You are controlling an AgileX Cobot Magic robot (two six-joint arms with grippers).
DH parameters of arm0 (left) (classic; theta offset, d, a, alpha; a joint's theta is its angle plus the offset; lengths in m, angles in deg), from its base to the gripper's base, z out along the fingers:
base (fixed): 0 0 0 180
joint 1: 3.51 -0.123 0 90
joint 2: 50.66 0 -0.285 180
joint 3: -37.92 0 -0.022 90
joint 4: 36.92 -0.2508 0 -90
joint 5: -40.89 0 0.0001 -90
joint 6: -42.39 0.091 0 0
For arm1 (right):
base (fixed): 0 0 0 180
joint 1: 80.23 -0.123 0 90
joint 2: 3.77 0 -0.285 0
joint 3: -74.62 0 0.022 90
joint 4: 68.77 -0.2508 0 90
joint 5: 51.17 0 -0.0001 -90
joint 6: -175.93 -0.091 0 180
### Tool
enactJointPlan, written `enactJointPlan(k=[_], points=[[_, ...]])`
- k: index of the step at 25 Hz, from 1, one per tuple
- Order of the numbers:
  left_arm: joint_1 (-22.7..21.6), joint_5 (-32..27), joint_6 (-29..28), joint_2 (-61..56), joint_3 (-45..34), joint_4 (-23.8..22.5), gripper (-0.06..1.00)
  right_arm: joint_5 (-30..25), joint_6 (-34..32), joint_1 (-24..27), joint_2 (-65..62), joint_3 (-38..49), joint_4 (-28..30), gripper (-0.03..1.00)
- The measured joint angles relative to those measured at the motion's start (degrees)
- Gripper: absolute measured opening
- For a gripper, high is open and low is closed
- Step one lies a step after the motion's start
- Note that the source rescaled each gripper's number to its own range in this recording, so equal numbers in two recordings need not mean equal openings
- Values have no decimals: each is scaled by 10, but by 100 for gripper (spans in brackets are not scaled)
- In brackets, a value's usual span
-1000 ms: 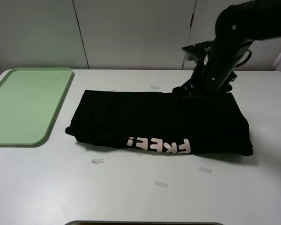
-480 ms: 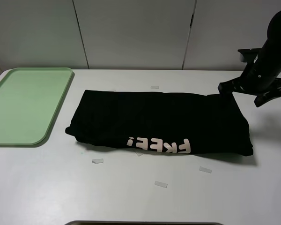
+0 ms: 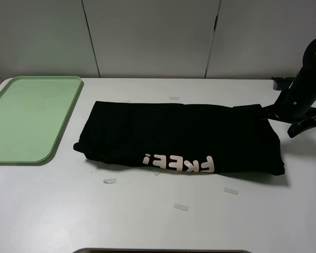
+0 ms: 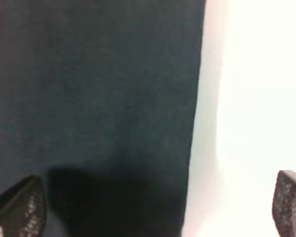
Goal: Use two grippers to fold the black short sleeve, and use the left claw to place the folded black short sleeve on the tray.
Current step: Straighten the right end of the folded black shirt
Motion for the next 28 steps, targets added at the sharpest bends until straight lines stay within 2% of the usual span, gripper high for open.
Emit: enactJointPlan(k=[8, 16, 24, 28], points=[[0, 0, 0, 0, 0, 0, 98, 18, 49, 1, 47, 0, -46, 100], [0, 0, 0, 0, 0, 0, 98, 18, 87, 1, 55, -6, -59, 100], [0, 0, 0, 0, 0, 0, 98, 22, 97, 2, 55, -7, -76, 100], [0, 0, 0, 0, 0, 0, 98, 32, 102, 3, 55, -7, -101, 87]])
